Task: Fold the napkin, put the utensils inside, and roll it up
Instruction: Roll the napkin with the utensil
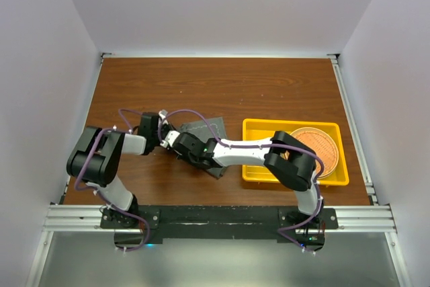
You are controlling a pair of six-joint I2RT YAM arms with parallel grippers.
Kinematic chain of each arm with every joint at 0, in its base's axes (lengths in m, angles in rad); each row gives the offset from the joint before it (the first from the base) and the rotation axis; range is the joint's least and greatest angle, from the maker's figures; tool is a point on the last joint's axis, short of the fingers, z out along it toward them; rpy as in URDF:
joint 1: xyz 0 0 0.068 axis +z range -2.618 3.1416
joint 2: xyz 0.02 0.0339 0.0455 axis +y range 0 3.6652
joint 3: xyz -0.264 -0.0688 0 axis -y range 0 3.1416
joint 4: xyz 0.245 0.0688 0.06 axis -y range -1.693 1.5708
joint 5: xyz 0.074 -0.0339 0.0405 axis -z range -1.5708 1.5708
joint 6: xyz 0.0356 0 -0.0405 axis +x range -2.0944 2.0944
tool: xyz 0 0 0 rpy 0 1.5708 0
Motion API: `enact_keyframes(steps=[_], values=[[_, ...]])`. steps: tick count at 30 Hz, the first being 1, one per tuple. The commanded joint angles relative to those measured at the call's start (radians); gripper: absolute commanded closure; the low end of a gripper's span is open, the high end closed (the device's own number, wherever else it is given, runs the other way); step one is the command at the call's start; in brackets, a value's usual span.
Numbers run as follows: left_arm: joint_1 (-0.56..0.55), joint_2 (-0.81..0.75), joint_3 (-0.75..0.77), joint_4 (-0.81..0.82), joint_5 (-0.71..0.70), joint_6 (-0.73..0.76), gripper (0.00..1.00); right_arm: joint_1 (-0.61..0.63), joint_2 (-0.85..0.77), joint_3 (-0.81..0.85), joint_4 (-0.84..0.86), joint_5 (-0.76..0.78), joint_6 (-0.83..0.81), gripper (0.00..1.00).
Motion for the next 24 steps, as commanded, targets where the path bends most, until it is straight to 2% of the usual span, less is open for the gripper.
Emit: enact_keyframes(steps=[1,3,7,8,10,11,13,14,16,17,21,24], values=[[0.061,-0.056,-0.066,-0.267,-0.108,0.067,0.86,-0.006,0.082,-0.032,0.048,-0.138,0.063,0.83],[0.110,-0.133,-0.045,-0.350,-0.114,0.097,0.81,-0.015,0.079,-0.029,0.052,-0.189,0.078,0.89],[0.213,-0.315,0.010,-0.462,-0.139,0.146,0.62,-0.043,0.069,-0.012,0.052,-0.317,0.090,0.94],[0.218,-0.340,0.030,-0.491,-0.154,0.162,0.60,-0.061,0.072,-0.006,0.047,-0.443,0.112,0.95],[0.218,-0.407,0.085,-0.556,-0.195,0.199,0.56,-0.128,0.082,0.000,0.050,-0.556,0.144,0.95],[0.218,-0.424,0.113,-0.595,-0.208,0.211,0.56,-0.153,0.085,0.000,0.067,-0.687,0.179,0.95],[0.218,-0.462,0.127,-0.611,-0.222,0.220,0.56,-0.216,0.118,0.022,0.065,-0.806,0.216,0.95],[0.218,-0.473,0.121,-0.608,-0.218,0.217,0.56,-0.234,0.135,0.032,0.058,-0.937,0.244,0.95],[0.218,-0.499,0.098,-0.582,-0.185,0.206,0.56,-0.280,0.192,0.062,0.065,-1.051,0.288,0.95],[0.218,-0.502,0.061,-0.533,-0.162,0.193,0.56,-0.297,0.207,0.060,0.115,-1.188,0.354,0.95],[0.196,-0.509,-0.036,-0.360,-0.016,0.127,0.57,-0.351,0.273,0.030,0.235,-1.347,0.486,0.94],[0.110,-0.496,-0.080,-0.213,-0.002,0.070,0.59,-0.388,0.303,0.007,0.265,-1.369,0.511,0.92]])
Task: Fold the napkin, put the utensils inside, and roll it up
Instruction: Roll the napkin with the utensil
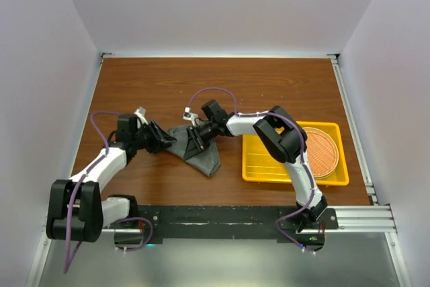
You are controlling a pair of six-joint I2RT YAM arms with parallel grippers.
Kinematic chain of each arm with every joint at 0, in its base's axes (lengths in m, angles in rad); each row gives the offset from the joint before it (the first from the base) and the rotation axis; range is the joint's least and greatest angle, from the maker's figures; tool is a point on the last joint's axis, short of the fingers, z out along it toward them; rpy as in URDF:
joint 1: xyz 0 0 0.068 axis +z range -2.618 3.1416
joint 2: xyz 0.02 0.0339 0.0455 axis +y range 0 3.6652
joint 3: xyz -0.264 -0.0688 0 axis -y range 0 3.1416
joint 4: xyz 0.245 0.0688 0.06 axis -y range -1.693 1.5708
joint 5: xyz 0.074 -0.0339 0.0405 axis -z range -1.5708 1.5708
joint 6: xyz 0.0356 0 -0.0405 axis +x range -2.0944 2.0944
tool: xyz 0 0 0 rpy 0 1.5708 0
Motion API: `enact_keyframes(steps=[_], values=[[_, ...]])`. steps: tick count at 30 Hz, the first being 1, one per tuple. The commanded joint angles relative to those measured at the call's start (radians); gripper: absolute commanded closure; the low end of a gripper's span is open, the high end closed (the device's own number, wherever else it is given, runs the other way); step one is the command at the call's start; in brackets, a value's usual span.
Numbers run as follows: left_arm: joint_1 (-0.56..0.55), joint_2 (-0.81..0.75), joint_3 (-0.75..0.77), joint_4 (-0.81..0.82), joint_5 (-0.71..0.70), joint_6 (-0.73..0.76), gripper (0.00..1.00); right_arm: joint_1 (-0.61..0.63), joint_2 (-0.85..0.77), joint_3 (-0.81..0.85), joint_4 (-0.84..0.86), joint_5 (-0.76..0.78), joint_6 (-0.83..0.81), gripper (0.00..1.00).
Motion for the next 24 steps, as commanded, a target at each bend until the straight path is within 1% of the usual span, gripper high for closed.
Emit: enact_keyframes(steps=[1,3,5,7,9,10,11,13,14,17,19,20,22,23,24], values=[[-0.108,0.017,-0.063,0.238,0.087,-0.095,0.60,-0.027,0.088,-0.069,0.003,-0.139,0.102,0.92],[-0.124,0.038,-0.109,0.355,0.084,-0.159,0.64,-0.044,0.104,-0.082,0.010,-0.140,0.110,0.91],[-0.128,0.072,-0.155,0.468,0.082,-0.205,0.67,-0.068,0.117,-0.091,-0.003,-0.099,0.110,0.91],[-0.130,0.116,-0.168,0.513,0.073,-0.213,0.70,-0.088,0.130,-0.096,-0.022,-0.058,0.119,0.90],[-0.130,0.159,-0.198,0.622,0.074,-0.233,0.72,-0.105,0.137,-0.097,-0.040,-0.018,0.123,0.90],[-0.130,0.172,-0.232,0.666,0.077,-0.245,0.72,-0.110,0.137,-0.097,-0.077,0.007,0.120,0.90],[-0.130,0.185,-0.250,0.776,0.079,-0.273,0.72,-0.113,0.137,-0.099,-0.088,0.051,0.123,0.91],[-0.131,0.225,-0.296,0.872,0.076,-0.290,0.73,-0.119,0.143,-0.102,-0.097,0.064,0.145,0.93],[-0.132,0.242,-0.310,0.969,0.076,-0.299,0.73,-0.119,0.148,-0.105,-0.103,0.087,0.148,0.93],[-0.135,0.319,-0.355,1.106,0.059,-0.305,0.73,-0.117,0.145,-0.114,-0.102,0.104,0.157,0.92],[-0.135,0.385,-0.382,1.147,0.036,-0.301,0.76,-0.117,0.134,-0.109,-0.126,0.107,0.136,0.91],[-0.135,0.409,-0.392,1.185,0.030,-0.290,0.76,-0.117,0.128,-0.096,-0.146,0.113,0.123,0.90],[-0.135,0.495,-0.416,1.231,0.016,-0.282,0.79,-0.116,0.105,-0.076,-0.219,0.145,0.078,0.83],[-0.135,0.527,-0.425,1.292,0.015,-0.287,0.79,-0.117,0.093,-0.059,-0.239,0.157,0.064,0.80],[-0.135,0.594,-0.433,1.332,0.022,-0.290,0.81,-0.117,0.081,-0.050,-0.261,0.174,0.051,0.73]])
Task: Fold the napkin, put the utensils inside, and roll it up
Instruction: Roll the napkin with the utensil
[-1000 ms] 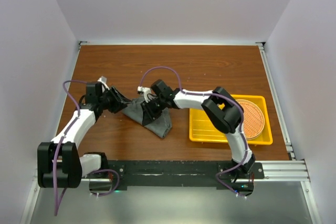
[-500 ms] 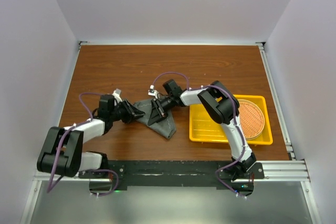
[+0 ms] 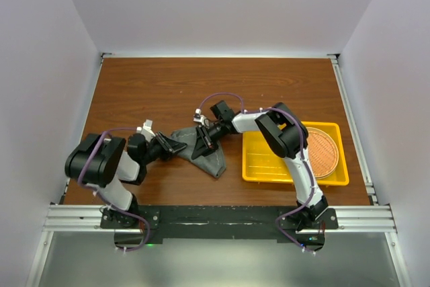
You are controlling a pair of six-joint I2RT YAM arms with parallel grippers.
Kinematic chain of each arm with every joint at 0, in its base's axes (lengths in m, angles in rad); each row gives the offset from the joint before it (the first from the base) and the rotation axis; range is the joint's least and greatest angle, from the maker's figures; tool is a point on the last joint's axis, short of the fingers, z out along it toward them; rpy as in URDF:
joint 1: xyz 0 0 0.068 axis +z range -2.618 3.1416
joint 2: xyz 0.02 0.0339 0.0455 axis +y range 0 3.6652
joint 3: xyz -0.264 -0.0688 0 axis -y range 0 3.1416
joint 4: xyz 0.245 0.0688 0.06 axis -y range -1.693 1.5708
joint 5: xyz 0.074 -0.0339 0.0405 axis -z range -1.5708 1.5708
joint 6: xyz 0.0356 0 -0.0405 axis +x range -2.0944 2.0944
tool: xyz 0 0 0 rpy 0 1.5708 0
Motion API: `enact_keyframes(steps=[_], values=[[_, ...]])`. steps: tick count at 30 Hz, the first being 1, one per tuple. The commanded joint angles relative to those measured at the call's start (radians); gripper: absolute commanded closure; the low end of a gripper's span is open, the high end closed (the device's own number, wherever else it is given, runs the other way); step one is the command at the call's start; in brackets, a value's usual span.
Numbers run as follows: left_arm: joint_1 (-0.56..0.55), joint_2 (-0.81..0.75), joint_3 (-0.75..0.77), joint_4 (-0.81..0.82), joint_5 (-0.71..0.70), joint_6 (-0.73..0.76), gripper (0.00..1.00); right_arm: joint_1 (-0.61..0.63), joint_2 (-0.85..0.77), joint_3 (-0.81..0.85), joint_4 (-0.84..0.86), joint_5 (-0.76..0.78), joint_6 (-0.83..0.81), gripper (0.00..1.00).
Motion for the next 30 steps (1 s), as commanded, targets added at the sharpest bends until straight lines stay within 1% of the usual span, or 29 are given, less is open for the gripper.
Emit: enact_keyframes(steps=[1,2,3,5,8,10,12,13,14,15,16,17,18,19,20,22,26,29,30], values=[[-0.006,0.186,-0.076,0.191,-0.047,0.021,0.81,-0.017,-0.003,-0.001,-0.268,0.341,-0.155,0.71],[-0.006,0.214,-0.083,0.247,-0.046,0.012,0.82,-0.017,-0.014,0.025,-0.291,0.345,-0.169,0.69],[-0.006,0.260,-0.094,0.273,-0.044,0.008,0.83,-0.012,-0.029,0.036,-0.316,0.352,-0.182,0.63],[-0.006,0.294,-0.117,0.329,-0.040,0.003,0.84,-0.006,-0.072,0.063,-0.380,0.386,-0.226,0.59],[-0.006,0.316,-0.137,0.320,-0.039,0.009,0.85,0.013,-0.135,0.092,-0.456,0.446,-0.286,0.52],[-0.006,0.294,-0.137,0.268,-0.043,0.030,0.86,0.031,-0.169,0.099,-0.489,0.486,-0.324,0.49],[-0.006,0.254,-0.131,0.219,-0.046,0.044,0.87,0.064,-0.216,0.128,-0.520,0.579,-0.366,0.44],[-0.006,0.241,-0.119,0.161,-0.046,0.061,0.87,0.083,-0.233,0.140,-0.543,0.632,-0.414,0.41],[-0.006,0.224,-0.111,0.130,-0.047,0.069,0.87,0.104,-0.249,0.154,-0.551,0.738,-0.441,0.36],[-0.006,0.192,-0.094,0.098,-0.046,0.076,0.87,0.158,-0.279,0.157,-0.552,0.801,-0.470,0.34],[-0.006,0.176,-0.087,0.040,-0.047,0.093,0.87,0.183,-0.290,0.161,-0.552,0.855,-0.519,0.33],[-0.006,0.149,-0.077,0.010,-0.049,0.098,0.87,0.227,-0.309,0.160,-0.548,0.942,-0.536,0.32],[-0.006,0.133,-0.058,-0.020,-0.050,0.106,0.87,0.247,-0.313,0.157,-0.530,0.976,-0.574,0.31],[-0.006,0.121,-0.045,-0.092,-0.053,0.119,0.87,0.262,-0.315,0.154,-0.522,1.007,-0.584,0.30],[-0.006,0.096,-0.037,-0.116,-0.055,0.126,0.87,0.291,-0.313,0.158,-0.517,1.073,-0.591,0.30],[-0.006,0.073,-0.022,-0.169,-0.056,0.136,0.87,0.319,-0.303,0.168,-0.506,1.117,-0.613,0.29],[-0.006,0.017,0.002,-0.257,-0.064,0.156,0.87,0.361,-0.281,0.177,-0.477,1.139,-0.627,0.30],[-0.006,-0.020,0.025,-0.312,-0.069,0.159,0.86,0.364,-0.246,0.189,-0.479,1.176,-0.611,0.37],[-0.006,-0.033,0.032,-0.341,-0.069,0.161,0.86,0.364,-0.241,0.191,-0.480,1.173,-0.607,0.44]])
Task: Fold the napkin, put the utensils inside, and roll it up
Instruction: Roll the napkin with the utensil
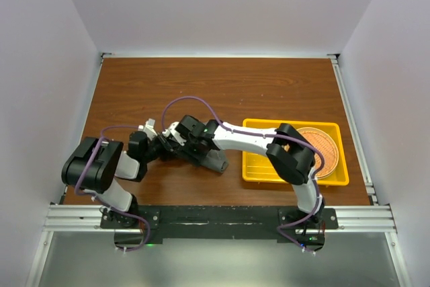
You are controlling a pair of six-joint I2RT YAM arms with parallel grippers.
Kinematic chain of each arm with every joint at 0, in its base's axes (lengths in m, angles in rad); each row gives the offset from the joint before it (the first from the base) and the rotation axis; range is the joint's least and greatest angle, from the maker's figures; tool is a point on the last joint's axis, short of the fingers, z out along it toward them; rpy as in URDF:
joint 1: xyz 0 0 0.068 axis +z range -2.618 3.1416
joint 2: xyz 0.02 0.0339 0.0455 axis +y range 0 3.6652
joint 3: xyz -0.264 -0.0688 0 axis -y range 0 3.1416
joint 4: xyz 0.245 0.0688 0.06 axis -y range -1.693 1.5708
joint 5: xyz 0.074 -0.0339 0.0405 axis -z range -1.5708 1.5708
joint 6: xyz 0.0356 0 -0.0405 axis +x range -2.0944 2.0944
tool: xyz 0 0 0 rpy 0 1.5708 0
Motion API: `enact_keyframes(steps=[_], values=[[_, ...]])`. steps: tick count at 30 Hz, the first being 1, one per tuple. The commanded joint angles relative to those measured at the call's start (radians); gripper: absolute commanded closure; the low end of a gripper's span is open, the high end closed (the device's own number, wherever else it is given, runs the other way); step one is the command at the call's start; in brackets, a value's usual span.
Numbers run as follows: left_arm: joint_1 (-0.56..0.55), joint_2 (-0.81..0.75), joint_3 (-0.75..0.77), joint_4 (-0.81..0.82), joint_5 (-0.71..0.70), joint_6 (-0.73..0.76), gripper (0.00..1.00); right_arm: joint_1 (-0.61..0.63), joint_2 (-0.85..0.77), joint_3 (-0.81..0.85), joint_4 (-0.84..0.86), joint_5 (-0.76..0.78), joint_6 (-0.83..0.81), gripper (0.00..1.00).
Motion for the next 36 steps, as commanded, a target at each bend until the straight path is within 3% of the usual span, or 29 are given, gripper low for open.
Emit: enact_keyframes(steps=[1,4,6,7,12,15,20,21,24,26,29,30,36], values=[[0.000,-0.037,0.014,-0.273,-0.068,0.095,0.84,-0.010,0.037,0.045,0.019,0.092,-0.014,0.49],[0.002,-0.124,0.055,-0.362,-0.076,0.109,0.77,-0.013,0.051,0.045,0.022,0.085,-0.003,0.70],[0.002,-0.172,0.104,-0.448,-0.085,0.129,0.70,-0.030,0.055,0.042,0.033,0.053,0.012,0.74],[0.002,-0.224,0.130,-0.494,-0.105,0.141,0.64,-0.036,0.055,0.038,0.034,0.017,0.020,0.82],[0.022,-0.347,0.339,-0.788,-0.160,0.238,0.52,-0.136,0.048,0.013,0.073,-0.133,0.092,0.98],[0.048,-0.402,0.411,-0.893,-0.196,0.252,0.48,-0.225,0.087,0.016,0.079,-0.349,0.121,0.99],[0.048,-0.452,0.413,-0.864,-0.163,0.203,0.45,-0.355,0.238,0.041,0.085,-0.761,0.159,0.98],[0.048,-0.448,0.403,-0.844,-0.151,0.195,0.34,-0.366,0.279,0.041,0.085,-0.791,0.161,0.98],[0.043,-0.426,0.376,-0.786,-0.114,0.172,0.29,-0.403,0.321,0.024,0.100,-0.849,0.173,0.95],[0.037,-0.409,0.357,-0.717,-0.085,0.152,0.30,-0.429,0.334,0.016,0.114,-0.859,0.198,0.94],[0.010,-0.360,0.319,-0.584,-0.058,0.105,0.45,-0.443,0.362,0.016,0.103,-0.839,0.219,0.94],[-0.009,-0.325,0.307,-0.535,-0.050,0.089,0.57,-0.443,0.364,0.016,0.099,-0.819,0.219,0.94],[-0.084,-0.150,0.233,-0.202,-0.036,-0.009,0.81,-0.444,0.354,-0.016,0.094,-0.701,0.229,0.94]])
